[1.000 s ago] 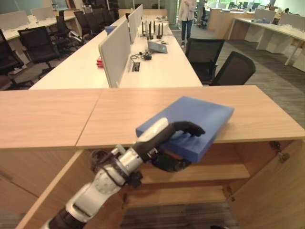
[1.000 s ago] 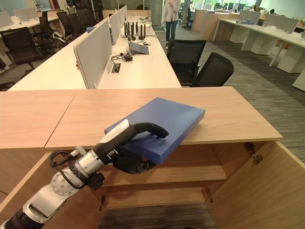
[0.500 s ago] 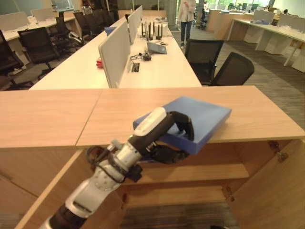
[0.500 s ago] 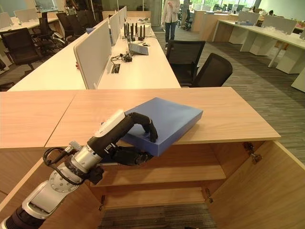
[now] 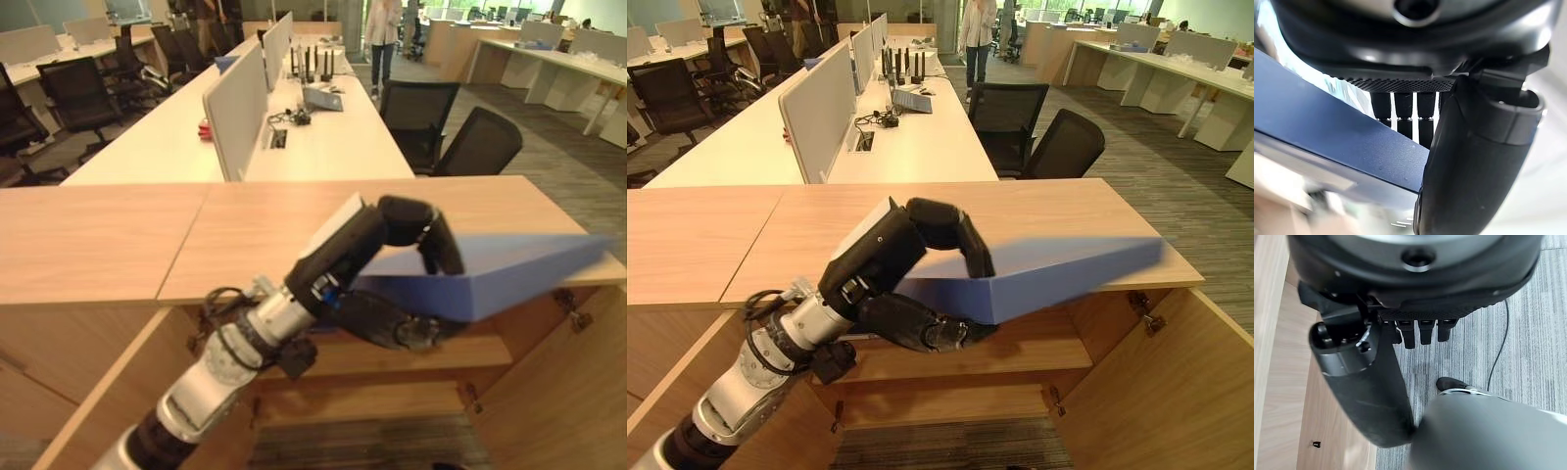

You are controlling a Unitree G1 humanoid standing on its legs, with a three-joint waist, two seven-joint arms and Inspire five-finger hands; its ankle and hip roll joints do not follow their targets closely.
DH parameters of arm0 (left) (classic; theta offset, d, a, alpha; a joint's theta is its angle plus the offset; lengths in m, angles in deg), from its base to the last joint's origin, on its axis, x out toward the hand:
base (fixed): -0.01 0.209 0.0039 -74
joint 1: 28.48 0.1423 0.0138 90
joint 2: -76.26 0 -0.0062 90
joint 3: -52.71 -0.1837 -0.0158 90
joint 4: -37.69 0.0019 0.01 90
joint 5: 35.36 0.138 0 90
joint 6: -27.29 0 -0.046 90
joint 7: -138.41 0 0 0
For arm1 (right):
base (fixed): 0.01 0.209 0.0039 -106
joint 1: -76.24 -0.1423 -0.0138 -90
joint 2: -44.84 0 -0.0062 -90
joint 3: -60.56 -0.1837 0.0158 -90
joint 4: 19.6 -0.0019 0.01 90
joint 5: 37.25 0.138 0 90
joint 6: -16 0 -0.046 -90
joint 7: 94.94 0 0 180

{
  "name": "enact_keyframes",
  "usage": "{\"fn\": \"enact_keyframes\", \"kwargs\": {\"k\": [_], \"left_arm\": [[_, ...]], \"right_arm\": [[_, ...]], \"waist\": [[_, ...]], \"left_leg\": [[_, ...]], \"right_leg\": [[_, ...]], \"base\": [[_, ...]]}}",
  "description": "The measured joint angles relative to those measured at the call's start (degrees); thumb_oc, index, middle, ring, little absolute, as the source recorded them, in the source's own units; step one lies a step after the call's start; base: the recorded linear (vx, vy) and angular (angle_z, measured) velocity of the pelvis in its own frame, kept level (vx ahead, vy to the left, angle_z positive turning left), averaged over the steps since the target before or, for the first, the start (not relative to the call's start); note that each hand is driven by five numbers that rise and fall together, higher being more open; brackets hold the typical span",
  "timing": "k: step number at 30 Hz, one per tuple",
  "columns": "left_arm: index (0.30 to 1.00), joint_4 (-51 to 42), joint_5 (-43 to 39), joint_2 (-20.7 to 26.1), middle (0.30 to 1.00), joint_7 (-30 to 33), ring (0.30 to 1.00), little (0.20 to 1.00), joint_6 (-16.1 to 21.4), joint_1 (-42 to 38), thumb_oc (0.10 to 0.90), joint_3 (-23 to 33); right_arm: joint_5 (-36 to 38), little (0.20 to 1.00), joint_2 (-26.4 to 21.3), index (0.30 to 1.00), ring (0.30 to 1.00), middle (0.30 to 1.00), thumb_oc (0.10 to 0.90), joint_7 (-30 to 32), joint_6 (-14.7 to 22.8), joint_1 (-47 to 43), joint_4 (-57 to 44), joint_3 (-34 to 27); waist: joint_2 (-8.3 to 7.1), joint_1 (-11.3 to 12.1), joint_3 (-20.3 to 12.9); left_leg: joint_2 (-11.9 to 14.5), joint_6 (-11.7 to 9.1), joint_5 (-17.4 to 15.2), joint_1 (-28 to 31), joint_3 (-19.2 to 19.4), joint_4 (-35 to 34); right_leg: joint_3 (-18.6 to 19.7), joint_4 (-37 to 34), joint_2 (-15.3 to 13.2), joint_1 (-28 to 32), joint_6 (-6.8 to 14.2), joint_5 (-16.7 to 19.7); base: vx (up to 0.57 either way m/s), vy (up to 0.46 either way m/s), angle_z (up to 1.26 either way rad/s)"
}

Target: Put the empty folder in the office cabinet

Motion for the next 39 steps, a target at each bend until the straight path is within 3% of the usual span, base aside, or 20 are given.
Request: {"fn": "enact_keyframes", "kwargs": {"k": [4,19,21,26,32,33,39], "left_arm": [[0.3,2.7,-8.4,0.5,0.3,-1.4,0.3,0.3,-3.4,1.8,0.4,-4.1],[0.3,9.5,-14.8,3.1,0.3,1.1,0.3,0.3,-5.5,9.2,0.4,-3.4],[0.3,9.6,-12.8,3.5,0.3,1.1,0.3,0.3,-5.4,10.9,0.4,-1.9],[0.3,16.7,3.7,5.9,0.3,1.4,0.3,0.3,-5.3,18.9,0.4,5.5],[0.3,22.3,20.4,14.6,0.3,-0.9,0.3,0.3,-8.1,32.8,0.4,12.6],[0.3,22.4,24.4,16.9,0.3,-1.9,0.3,0.3,-8.6,35.7,0.4,13.9],[0.3,22.4,28.7,17.2,0.3,-2.7,0.3,0.3,-8.3,39.1,0.4,16.0]], "right_arm": [[0.0,0.9,-0.1,0.9,0.9,0.9,0.8,-0.2,-0.6,0.0,0.0,-0.1],[0.0,0.9,0.2,0.9,0.9,0.9,0.8,-0.1,-0.2,0.4,0.0,-0.3],[0.0,0.9,0.3,0.9,0.9,0.9,0.8,0.0,0.1,0.6,0.0,-0.3],[-0.9,0.9,0.1,0.9,0.9,0.9,0.8,0.0,0.2,0.6,-0.6,-0.1],[-4.7,0.9,-0.2,0.9,0.9,0.9,0.8,0.2,-0.6,1.2,-4.4,-0.2],[-4.8,0.9,-0.3,0.9,0.9,0.9,0.8,0.4,-0.6,1.5,-4.7,-0.1],[-7.7,0.9,-0.7,0.9,0.9,0.9,0.8,0.5,-0.7,2.4,-10.1,3.5]], "waist": [[0.11,-0.2,0.0],[-0.46,0.0,0.2],[-0.46,-0.1,0.3],[-0.27,0.1,0.2],[-0.27,0.5,0.5],[-0.25,1.6,0.9],[-0.07,4.7,1.2]], "left_leg": [[0.2,0.0,0.0,0.0,0.1,0.1],[0.1,0.0,0.0,0.1,0.2,0.1],[0.2,0.0,0.0,0.1,0.3,0.1],[0.4,-0.1,-0.1,0.2,0.1,0.0],[0.4,-0.1,0.0,0.0,0.2,-0.4],[0.2,-0.1,0.0,0.1,0.1,-0.4],[-0.2,0.1,0.1,0.1,0.0,-0.7]], "right_leg": [[0.0,0.0,0.0,0.0,-0.1,0.0],[0.1,0.0,0.0,0.1,-0.1,0.1],[0.1,0.0,0.1,0.1,-0.1,0.1],[0.1,0.0,0.2,0.1,-0.2,0.1],[0.0,0.0,0.1,-0.1,-0.2,0.1],[0.1,0.0,-0.1,-0.2,-0.1,0.0],[0.0,0.0,-0.2,-0.2,0.2,-0.1]], "base": [[-0.01,-0.003,-0.02],[0.0,0.0,-0.01],[0.0,-0.001,-0.02],[0.0,-0.001,0.01],[0.0,0.001,-0.02],[-0.01,0.008,0.05],[-0.01,0.003,0.04]]}}
